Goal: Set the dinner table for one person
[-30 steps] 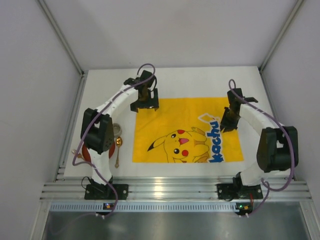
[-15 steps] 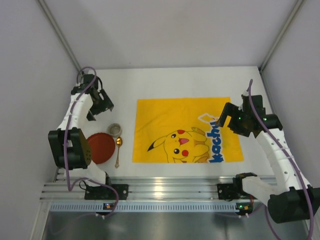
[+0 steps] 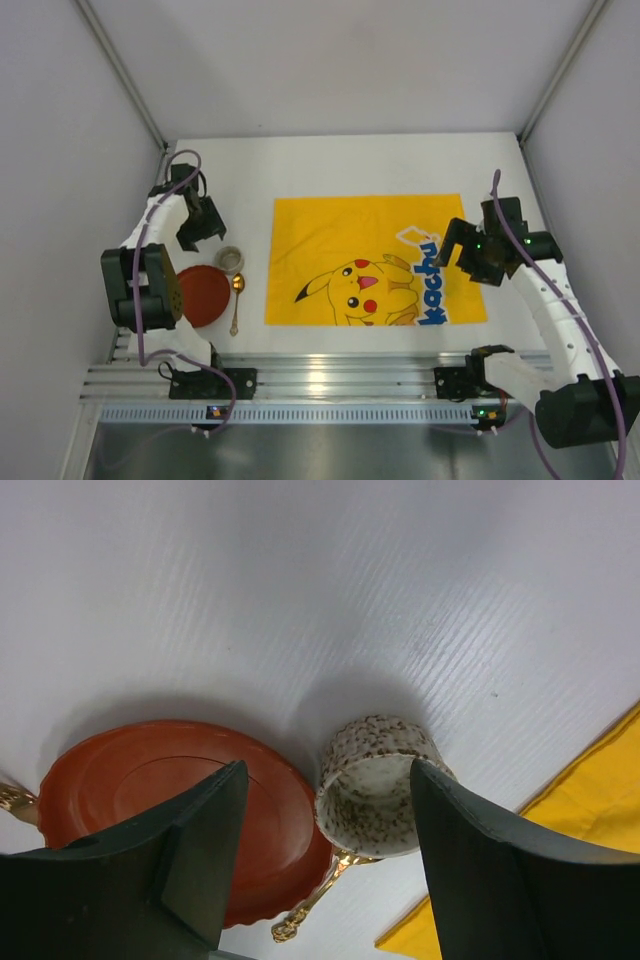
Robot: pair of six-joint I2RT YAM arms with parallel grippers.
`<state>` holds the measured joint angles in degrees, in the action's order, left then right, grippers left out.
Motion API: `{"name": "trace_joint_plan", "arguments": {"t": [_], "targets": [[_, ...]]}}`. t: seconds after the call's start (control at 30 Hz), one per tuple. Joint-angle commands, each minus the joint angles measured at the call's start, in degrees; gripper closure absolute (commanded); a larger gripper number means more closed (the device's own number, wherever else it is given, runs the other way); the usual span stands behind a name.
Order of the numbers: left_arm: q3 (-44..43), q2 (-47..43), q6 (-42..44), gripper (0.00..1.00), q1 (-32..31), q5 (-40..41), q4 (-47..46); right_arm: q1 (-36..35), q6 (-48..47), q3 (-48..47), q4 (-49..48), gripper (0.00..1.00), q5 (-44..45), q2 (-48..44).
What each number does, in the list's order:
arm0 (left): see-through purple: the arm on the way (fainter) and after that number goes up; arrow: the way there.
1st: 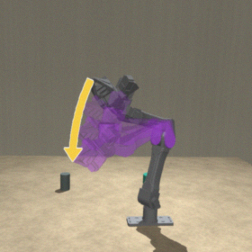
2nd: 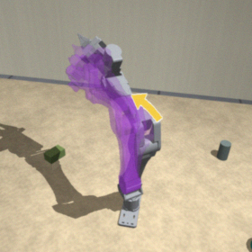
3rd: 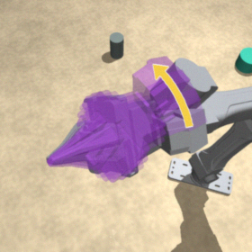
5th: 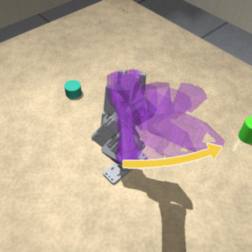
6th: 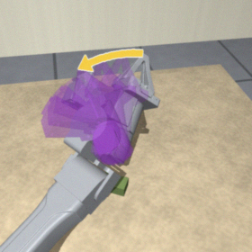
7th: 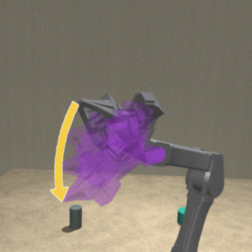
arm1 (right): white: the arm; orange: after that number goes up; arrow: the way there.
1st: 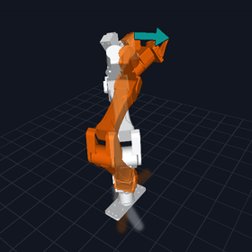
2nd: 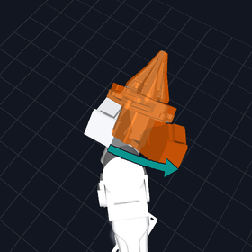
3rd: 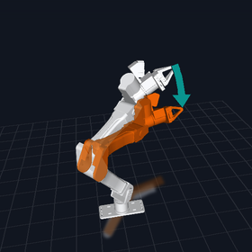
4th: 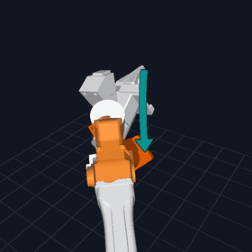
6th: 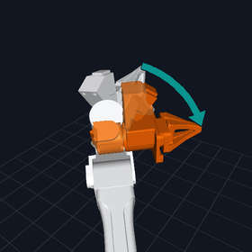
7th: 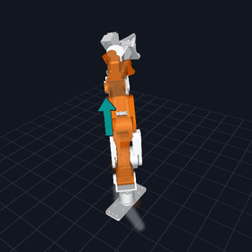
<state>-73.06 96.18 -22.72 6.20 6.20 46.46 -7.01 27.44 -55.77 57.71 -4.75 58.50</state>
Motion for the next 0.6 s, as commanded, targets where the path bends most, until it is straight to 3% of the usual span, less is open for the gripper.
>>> {"name": "trace_joint_plan", "arguments": {"t": [0.0, 0.17, 0.43, 0.57], "targets": [[2.9, -0.2, 1.7, 0.29, 0.2, -2.3, -3.8, -0.5, -0.3, -0.1, 1.3, 0.0, 1.9, -2.2], [5.9, -2.4, 1.9, 0.35, 0.2, -4.6, -6.0, -0.5, 0.7, 0.9, 1.4, 0.0, 2.2, -2.7], [8.7, -1.1, 2.7, 0.58, 0.2, -5.8, -7.7, -0.5, 2.4, 2.9, 1.5, 0.0, 2.3, -3.5], [10.2, 0.0, 2.8, 0.61, 0.3, -5.8, -8.9, -0.5, 3.3, 4.3, 1.5, 0.0, 2.2, -4.4]]}}
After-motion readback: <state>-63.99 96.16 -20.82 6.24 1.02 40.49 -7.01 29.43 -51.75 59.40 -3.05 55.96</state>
